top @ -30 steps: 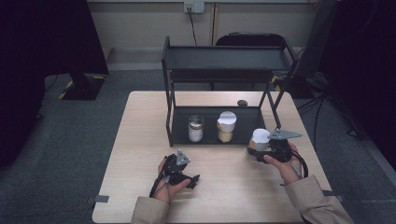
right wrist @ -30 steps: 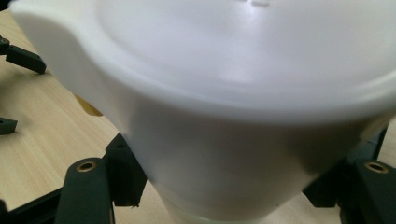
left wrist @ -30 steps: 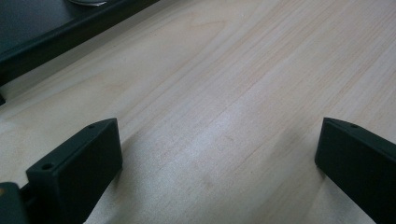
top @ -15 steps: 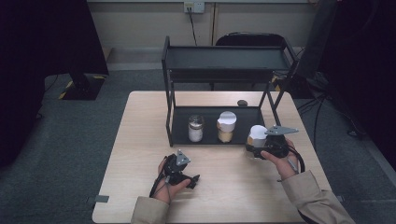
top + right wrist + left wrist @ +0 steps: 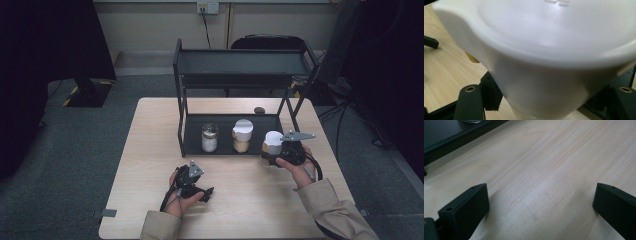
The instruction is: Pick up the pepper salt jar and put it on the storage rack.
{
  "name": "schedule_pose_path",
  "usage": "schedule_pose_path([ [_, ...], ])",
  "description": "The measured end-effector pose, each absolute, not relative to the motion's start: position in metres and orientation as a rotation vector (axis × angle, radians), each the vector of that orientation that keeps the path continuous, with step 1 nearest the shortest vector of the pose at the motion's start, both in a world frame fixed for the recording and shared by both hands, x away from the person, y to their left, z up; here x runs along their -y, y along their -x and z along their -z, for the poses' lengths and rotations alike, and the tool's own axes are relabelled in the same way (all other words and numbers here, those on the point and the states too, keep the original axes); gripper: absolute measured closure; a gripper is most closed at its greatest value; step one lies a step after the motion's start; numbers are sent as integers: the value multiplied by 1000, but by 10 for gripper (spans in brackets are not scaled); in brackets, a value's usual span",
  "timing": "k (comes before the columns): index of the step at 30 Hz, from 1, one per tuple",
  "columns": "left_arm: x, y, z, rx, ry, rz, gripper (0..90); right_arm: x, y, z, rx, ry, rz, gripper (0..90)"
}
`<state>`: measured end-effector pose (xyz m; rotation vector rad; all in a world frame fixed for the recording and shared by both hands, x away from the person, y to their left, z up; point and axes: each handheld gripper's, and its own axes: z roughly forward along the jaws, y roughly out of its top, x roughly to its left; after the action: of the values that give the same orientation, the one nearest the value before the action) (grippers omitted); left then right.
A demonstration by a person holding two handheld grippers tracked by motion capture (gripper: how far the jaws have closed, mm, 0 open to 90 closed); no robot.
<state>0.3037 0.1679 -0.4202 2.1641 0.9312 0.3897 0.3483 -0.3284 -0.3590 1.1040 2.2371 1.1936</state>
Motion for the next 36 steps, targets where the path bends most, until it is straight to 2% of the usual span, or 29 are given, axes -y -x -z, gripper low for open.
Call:
schedule_pose_path([
  [36,-168,-304,420,-932,-2164,-390,1,311,-378,354,-2196,-1115,-1141,306],
])
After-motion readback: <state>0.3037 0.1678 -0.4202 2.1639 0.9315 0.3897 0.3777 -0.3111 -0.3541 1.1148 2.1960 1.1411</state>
